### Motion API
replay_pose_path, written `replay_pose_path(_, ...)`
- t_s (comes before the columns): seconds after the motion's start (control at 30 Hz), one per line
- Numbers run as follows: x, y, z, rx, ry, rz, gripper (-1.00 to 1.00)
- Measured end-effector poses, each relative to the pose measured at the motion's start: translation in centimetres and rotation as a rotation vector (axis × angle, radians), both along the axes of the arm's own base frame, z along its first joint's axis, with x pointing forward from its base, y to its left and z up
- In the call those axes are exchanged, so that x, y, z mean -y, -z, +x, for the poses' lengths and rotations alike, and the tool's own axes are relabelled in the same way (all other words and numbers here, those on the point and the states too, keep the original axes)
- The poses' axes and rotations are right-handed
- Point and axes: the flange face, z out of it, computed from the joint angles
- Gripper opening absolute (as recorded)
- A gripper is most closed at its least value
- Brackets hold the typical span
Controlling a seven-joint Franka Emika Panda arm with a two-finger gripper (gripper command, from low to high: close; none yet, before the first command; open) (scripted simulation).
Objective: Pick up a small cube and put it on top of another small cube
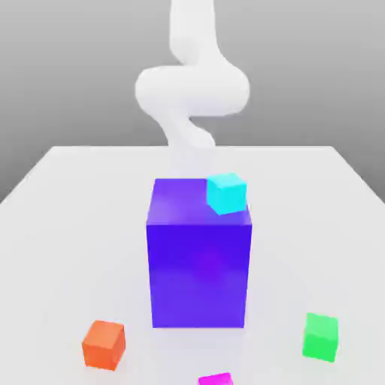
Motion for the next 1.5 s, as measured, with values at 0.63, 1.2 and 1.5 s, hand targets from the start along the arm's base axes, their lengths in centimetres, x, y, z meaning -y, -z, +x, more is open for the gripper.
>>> replay_pose_path(0.63,-2.4,29.6,15.8,-0.474,-0.125,-0.052,0.00)
replay_pose_path(1.2,-3.4,54.9,15.4,-0.734,-0.195,-0.082,-1.00)
replay_pose_path(1.5,-3.5,50.1,15.4,-0.734,-0.196,-0.081,-1.00)
